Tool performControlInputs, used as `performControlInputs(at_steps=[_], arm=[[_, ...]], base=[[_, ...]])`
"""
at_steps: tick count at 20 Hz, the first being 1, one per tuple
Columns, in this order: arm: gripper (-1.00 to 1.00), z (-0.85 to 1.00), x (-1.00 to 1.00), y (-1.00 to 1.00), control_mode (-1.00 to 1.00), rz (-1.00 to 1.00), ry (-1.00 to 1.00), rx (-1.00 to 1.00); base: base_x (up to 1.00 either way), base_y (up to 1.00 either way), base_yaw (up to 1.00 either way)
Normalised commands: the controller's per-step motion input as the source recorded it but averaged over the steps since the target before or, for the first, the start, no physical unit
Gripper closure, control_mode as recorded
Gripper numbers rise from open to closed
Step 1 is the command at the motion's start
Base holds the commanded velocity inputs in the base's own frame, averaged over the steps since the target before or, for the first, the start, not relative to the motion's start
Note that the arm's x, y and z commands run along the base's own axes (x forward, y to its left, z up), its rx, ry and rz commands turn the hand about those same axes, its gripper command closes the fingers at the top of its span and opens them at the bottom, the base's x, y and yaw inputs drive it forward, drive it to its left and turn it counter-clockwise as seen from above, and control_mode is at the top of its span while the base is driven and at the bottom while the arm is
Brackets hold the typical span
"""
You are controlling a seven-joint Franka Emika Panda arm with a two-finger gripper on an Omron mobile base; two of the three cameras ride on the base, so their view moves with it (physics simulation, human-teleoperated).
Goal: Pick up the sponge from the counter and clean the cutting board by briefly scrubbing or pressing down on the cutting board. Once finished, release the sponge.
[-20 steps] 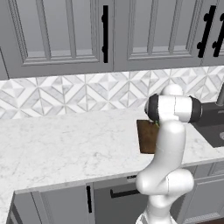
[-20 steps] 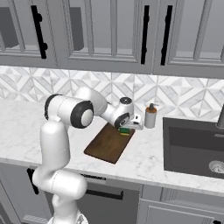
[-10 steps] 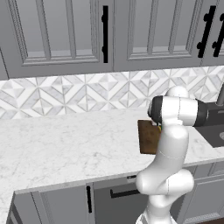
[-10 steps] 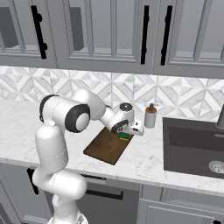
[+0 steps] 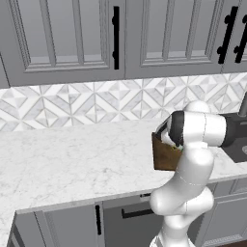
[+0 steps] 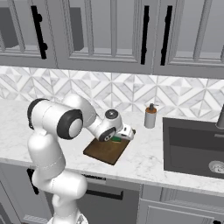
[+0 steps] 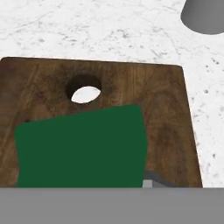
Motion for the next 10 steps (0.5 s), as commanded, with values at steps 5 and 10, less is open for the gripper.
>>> performControlInputs(at_steps=[5,10], arm=[[1.0,-0.57,-1.0,0.28,-1.0,-0.05,0.0,0.0],[1.0,-0.77,-1.0,0.25,-1.0,-0.05,0.0,0.0]], base=[[0.0,0.0,0.0],[0.0,0.0,0.0]])
